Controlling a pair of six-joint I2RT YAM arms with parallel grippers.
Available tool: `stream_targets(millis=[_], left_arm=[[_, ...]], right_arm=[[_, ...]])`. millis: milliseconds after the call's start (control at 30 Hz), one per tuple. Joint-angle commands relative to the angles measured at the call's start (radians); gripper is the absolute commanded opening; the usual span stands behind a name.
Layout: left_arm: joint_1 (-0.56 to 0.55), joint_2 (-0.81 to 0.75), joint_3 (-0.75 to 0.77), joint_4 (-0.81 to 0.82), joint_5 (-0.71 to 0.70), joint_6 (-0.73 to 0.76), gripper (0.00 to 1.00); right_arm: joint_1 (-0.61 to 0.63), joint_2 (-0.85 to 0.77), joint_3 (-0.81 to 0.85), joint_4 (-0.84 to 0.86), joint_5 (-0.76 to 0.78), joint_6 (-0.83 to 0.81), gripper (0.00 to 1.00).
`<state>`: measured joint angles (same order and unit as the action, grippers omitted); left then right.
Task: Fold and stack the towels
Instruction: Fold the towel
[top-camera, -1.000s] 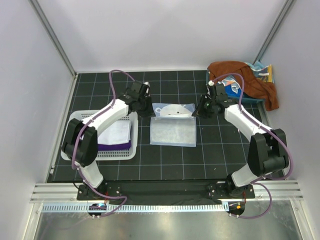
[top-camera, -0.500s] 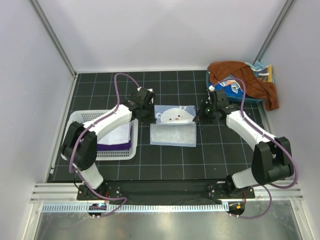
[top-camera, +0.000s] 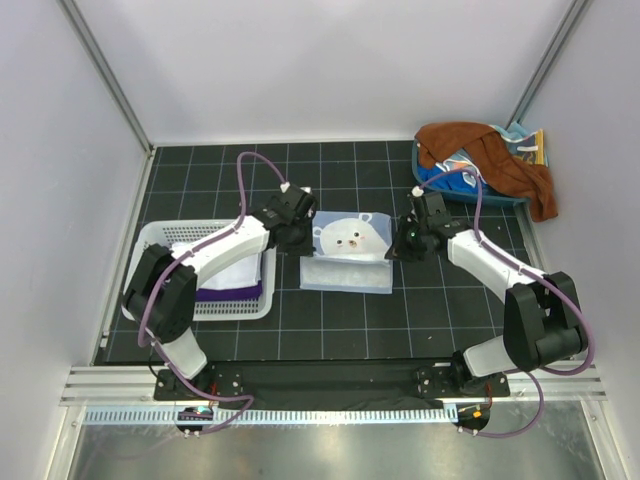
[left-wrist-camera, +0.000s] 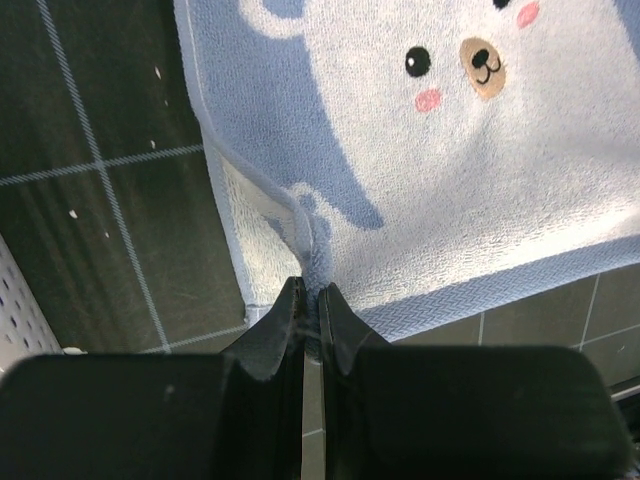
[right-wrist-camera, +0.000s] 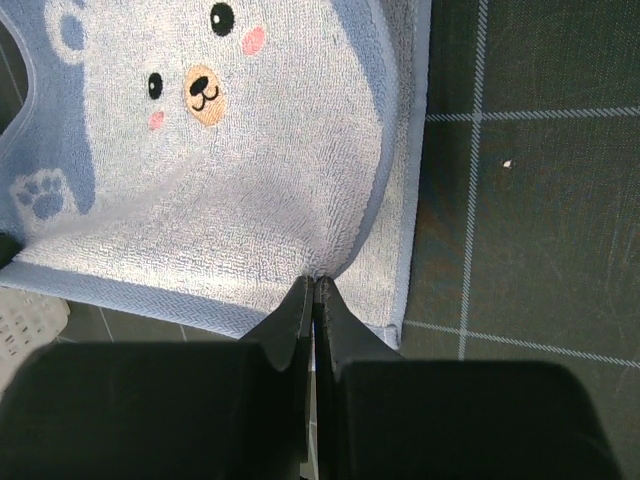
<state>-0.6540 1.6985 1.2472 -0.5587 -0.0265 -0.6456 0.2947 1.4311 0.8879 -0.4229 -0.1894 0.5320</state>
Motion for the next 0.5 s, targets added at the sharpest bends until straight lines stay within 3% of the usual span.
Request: stream_targets(millis=[0,467], left_arm=[[-0.007,-0.023,-0.02,-0.001,-0.03,0.006,0.0],[-0.039,-0.017,-0.054,0.017,-0.044,-0.008,0.0]], right_arm=[[0.012,-0.015,-0.007,0.047,0.025,0.008,0.01],[0.032,-0.021,-0.024,0.047,0.038,0.011,0.01]])
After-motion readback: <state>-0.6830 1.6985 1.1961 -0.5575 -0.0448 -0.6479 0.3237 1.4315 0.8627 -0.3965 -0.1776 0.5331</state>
